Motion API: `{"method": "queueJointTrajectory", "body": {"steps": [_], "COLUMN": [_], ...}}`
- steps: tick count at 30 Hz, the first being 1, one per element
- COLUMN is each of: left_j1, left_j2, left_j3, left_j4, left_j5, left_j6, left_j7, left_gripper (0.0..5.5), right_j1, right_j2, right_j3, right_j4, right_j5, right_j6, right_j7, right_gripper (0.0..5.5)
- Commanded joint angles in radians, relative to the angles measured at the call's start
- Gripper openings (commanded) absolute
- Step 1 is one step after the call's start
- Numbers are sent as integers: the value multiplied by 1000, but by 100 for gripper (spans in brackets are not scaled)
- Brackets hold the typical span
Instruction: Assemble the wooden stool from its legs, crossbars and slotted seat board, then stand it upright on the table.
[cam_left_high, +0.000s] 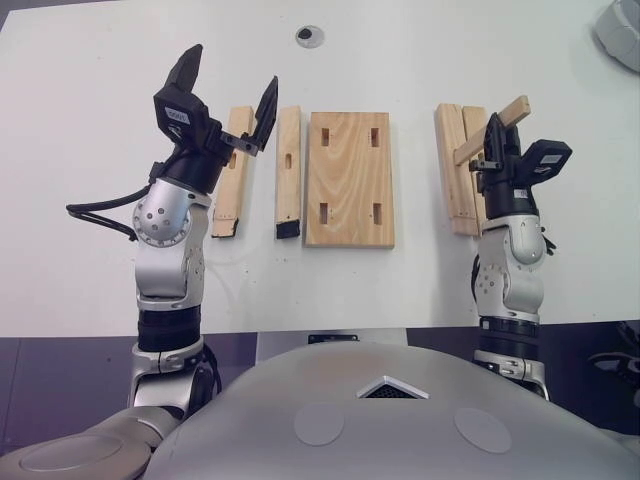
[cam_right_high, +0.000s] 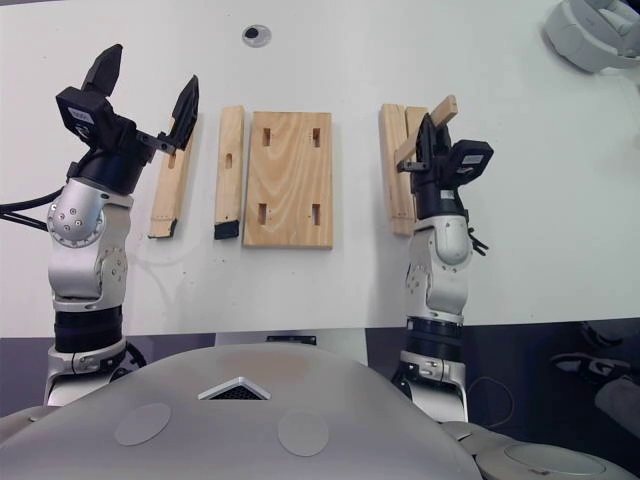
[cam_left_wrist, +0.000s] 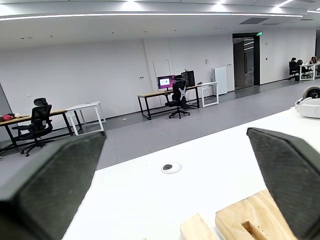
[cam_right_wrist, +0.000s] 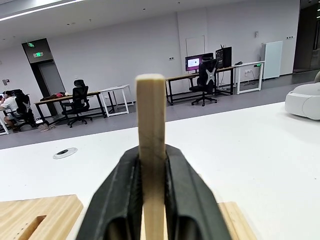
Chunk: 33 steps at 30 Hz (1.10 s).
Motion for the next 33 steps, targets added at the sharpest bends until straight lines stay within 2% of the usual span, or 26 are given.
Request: {"method": "queueJointTrajectory", "body": {"steps": [1,11,18,33], "left_j1": [5,1,5,-12], "left_j2": [13,9,10,15], "left_j3": [-1,-5,-3,-3], "left_j4": [-9,-4,-7,9], "left_j5": [7,9,11,18], "left_j6": [-4,-6,-7,-11], "left_j7": [-10,-10,-11,-21], "left_gripper": [518,518,518,518], "right_j1": [15,-23,42,62], "right_j2": [-10,-19,-69,-60], "right_j3": [16,11,59,31], "right_j4": [28,121,236,367], "right_j5": [-49,-134,-210,-141], "right_j6": [-11,-32,-74,1], "right_j7": [-5,-66,-36,-34], "right_gripper": [42,42,42,42]}}
